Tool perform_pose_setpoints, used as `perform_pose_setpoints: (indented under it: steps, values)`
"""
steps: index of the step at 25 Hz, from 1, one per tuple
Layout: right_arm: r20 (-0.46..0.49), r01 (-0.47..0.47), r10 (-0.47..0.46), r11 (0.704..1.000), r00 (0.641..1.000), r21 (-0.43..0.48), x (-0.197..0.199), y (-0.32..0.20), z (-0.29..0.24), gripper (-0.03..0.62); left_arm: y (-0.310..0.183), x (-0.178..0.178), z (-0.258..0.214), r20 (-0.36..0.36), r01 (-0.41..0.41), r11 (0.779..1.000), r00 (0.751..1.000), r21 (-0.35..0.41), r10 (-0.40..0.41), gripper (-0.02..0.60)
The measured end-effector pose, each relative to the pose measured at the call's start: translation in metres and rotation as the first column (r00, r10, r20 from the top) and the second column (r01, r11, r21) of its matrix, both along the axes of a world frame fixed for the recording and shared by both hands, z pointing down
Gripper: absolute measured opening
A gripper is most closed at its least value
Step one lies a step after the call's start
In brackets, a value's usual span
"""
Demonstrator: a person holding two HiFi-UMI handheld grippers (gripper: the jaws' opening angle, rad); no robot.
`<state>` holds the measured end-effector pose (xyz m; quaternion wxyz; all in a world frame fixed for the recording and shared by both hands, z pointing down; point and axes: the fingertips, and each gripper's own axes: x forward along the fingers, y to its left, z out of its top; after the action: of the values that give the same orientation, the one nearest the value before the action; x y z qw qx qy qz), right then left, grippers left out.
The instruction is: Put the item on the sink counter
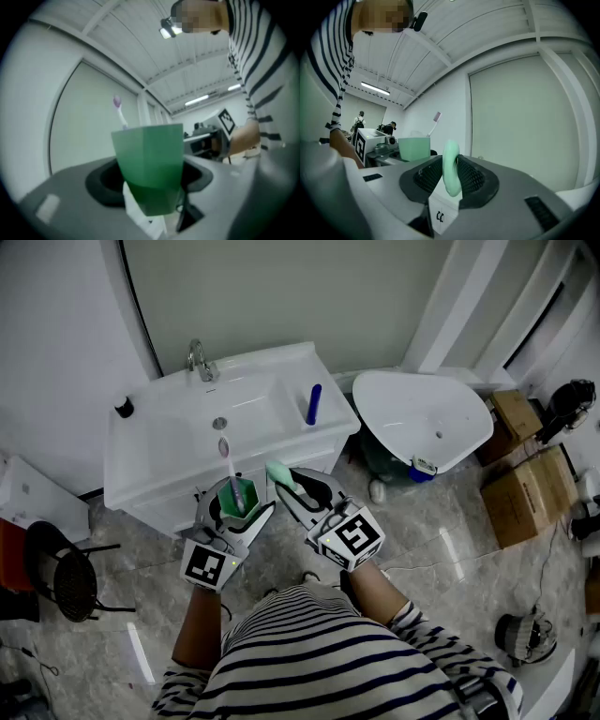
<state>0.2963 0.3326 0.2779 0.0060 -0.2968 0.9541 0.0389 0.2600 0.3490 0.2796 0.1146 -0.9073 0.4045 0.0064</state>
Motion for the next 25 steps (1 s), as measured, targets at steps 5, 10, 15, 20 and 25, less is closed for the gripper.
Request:
perform_pose_setpoints:
  steps: [5,10,15,20,25]
  values:
    - [-0.003,0.002,-0.002,1.0,1.0,0.004,0.0,0.001,-0.001,0.097,0.001,0.001,0.0,0.004,0.002,1.0,1.0,-0.003,-0.002,0.318]
    - [-0.01,0.004,-0.004,1.0,1.0,0.006,0.0,0.0,0.001,0.097,0.001,0.001,0.001,0.006,0.002,1.0,1.0,-0.006,-0.002,0.318]
    - [-0.009,0.001,-0.001,1.0,1.0,0.01,0.0,0.001,-0.001,0.097,0.001,0.001,0.002,0.009,-0.002,1.0,1.0,-0.002,0.002,0.318]
    - [0.0,0.001,-0.001,1.0,1.0,0.006,0.0,0.0,-0.001,0.097,0.0,0.0,0.004,0.01,0.0,1.0,1.0,-0.011,0.0,0.318]
    - [0.021,-0.009,0.009,1.0,1.0,0.004,0.011,0.003,-0.004,0.097,0.003,0.009,0.005,0.007,0.005,1.0,1.0,-0.014,-0.005,0.318]
